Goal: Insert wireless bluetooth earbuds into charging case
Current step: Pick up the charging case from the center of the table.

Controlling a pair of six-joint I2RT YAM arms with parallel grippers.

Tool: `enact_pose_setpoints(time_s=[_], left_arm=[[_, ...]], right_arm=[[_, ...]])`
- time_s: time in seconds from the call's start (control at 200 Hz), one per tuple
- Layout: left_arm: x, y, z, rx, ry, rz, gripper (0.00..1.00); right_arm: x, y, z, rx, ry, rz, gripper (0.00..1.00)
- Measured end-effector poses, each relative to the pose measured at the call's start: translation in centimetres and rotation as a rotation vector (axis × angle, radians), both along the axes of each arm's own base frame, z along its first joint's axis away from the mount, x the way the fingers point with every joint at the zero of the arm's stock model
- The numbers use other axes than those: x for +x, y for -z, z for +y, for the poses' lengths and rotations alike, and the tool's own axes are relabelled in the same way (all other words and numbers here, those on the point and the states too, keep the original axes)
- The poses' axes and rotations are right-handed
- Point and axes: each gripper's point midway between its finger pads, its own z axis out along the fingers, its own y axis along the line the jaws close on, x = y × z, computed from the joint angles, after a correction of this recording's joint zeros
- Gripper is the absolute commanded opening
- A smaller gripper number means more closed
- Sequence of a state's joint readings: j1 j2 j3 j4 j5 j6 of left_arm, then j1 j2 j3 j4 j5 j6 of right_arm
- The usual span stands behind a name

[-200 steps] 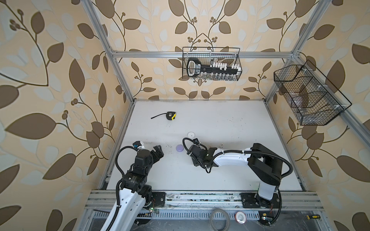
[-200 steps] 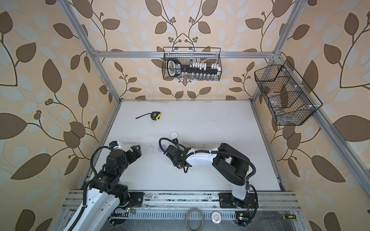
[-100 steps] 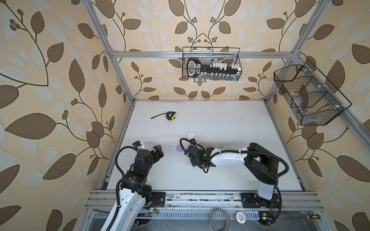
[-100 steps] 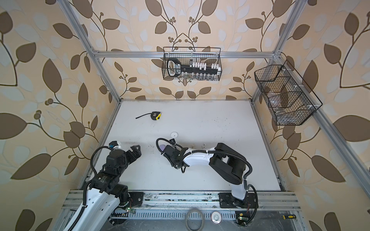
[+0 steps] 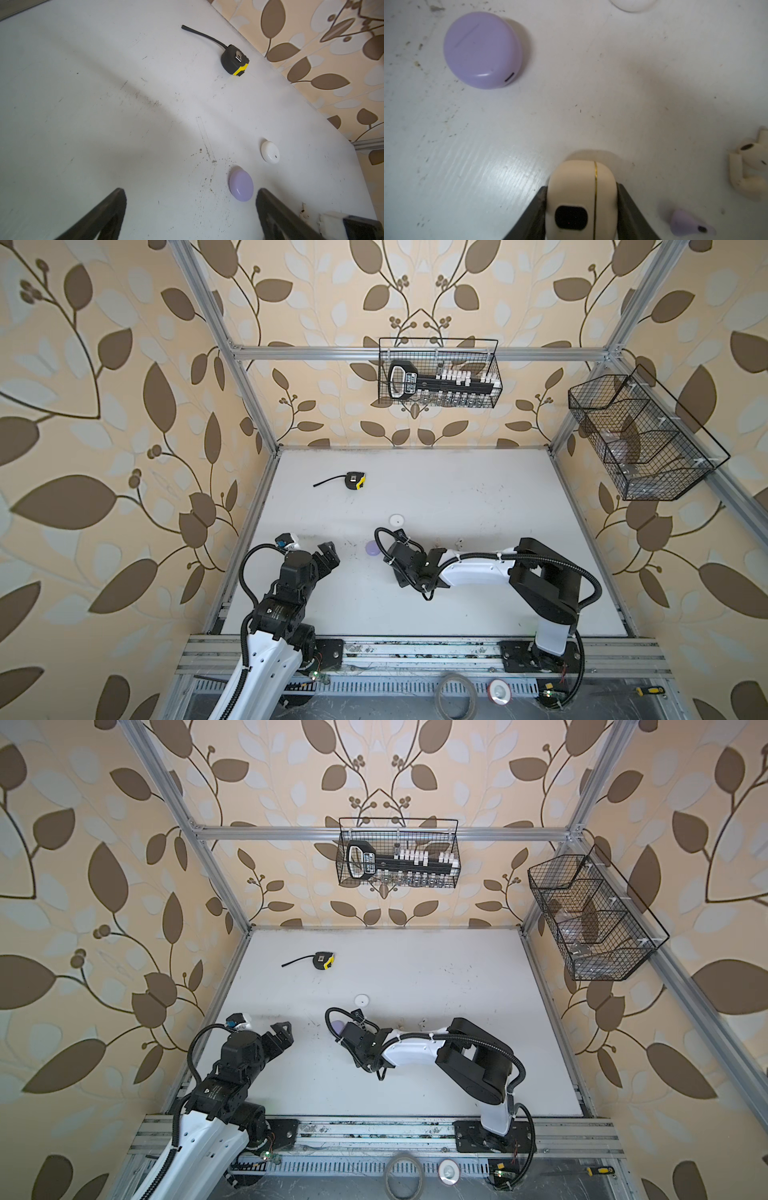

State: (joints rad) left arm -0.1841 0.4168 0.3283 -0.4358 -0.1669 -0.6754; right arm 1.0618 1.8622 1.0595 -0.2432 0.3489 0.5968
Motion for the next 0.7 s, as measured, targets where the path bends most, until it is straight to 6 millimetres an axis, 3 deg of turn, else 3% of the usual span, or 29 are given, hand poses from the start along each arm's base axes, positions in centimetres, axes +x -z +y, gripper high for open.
enact_pose_setpoints(time_s=[0.095, 0.165, 0.28, 0.38, 0.45, 0.525, 0.7], left_arm=[[-0.2, -0.4, 0.4, -0.009, -0.03, 0.014, 0.99], [0.0, -1.7, 0.2, -0.034, -0.032, -0.015, 0.99], [0.4, -4.3, -1.4, -0.11, 0.034, -0.093, 0.99], [0.7, -6.6, -2.2, -0.162, 0.065, -0.171, 0.99], [1.0, -7.8, -2.0, -0.179, 0.047, -0.209, 0.99], [1.3, -8.8, -1.9, -0.164, 0.046, -0.224, 0.99], [2.8, -12.2, -2.9, -0.093, 0.131, -0.273, 0.99]], right_arm=[[-0.4, -1.0, -0.4, 0.011, -0.046, -0.019, 0.32], [-0.4, -3.2, -0.5, 0.034, -0.092, -0.074, 0.34], [-0.4, -9.5, 0.2, 0.123, -0.186, -0.25, 0.34], [-1.6, -15.1, 0.9, 0.213, -0.297, -0.434, 0.33], [-2.4, -17.5, 0.8, 0.247, -0.367, -0.543, 0.32], [-2.8, -18.7, 0.4, 0.255, -0.424, -0.639, 0.33], [-2.6, -19.4, -0.7, 0.237, -0.56, -0.779, 0.29]])
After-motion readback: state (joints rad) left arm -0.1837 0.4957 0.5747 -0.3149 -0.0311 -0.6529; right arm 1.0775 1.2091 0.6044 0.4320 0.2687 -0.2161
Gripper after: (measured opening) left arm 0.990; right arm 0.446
